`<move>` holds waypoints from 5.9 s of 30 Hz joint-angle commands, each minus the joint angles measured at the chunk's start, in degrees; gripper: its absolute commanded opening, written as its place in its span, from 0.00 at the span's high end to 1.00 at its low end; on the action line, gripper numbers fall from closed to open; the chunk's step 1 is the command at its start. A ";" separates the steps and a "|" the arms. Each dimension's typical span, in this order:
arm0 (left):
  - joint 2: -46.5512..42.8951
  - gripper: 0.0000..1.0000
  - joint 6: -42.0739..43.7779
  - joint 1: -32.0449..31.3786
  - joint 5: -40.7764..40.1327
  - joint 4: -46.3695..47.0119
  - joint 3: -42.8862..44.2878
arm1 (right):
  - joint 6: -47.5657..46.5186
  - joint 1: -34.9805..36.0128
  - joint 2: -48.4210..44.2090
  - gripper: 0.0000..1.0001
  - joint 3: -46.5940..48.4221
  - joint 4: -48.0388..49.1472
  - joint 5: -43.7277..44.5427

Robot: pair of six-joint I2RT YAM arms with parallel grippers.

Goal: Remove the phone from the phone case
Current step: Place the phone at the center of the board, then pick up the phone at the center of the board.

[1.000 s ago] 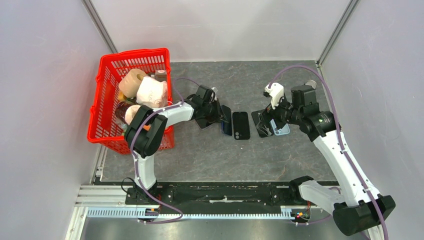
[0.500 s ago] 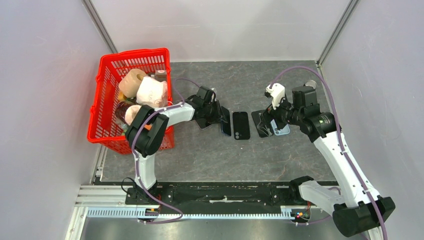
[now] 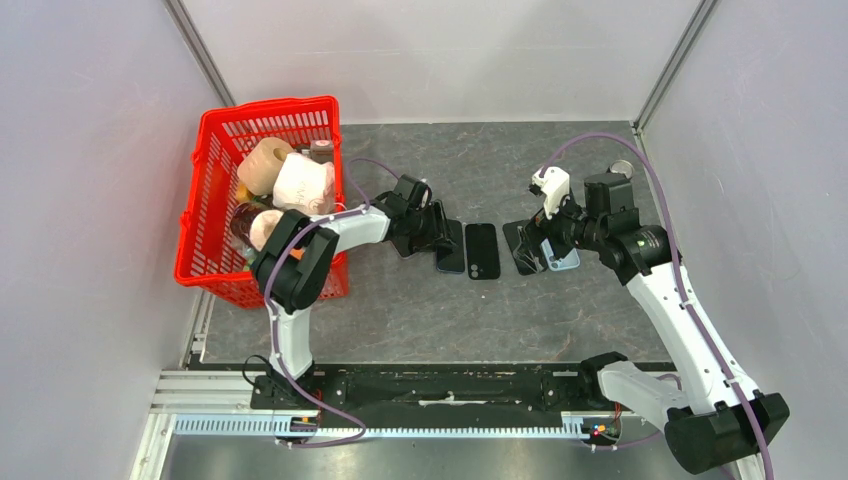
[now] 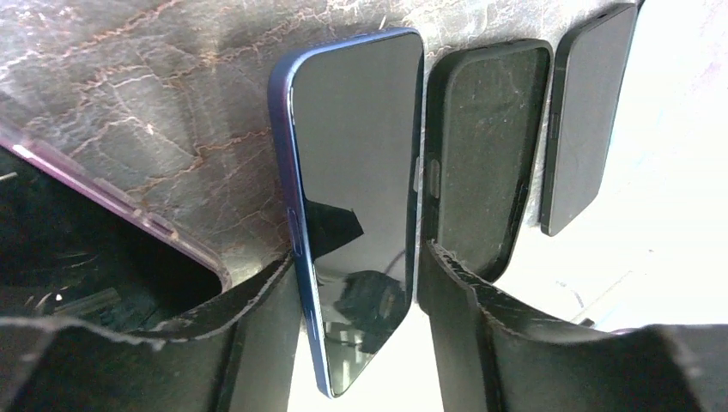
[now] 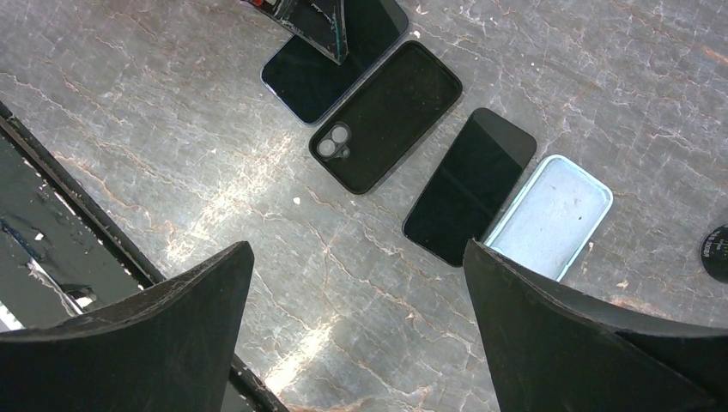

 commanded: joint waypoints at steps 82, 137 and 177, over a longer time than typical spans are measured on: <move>-58.56 0.00 57.04 1.14 -29.91 -14.98 -8.41 | 21.17 29.30 75.60 0.01 44.26 18.38 20.52; -58.30 0.00 53.67 1.59 -31.78 -15.62 -5.14 | 16.09 29.77 58.22 1.00 35.47 16.31 25.04; -33.25 0.00 21.11 9.79 25.39 -14.58 12.52 | 1.70 26.59 18.17 1.00 23.04 9.78 14.95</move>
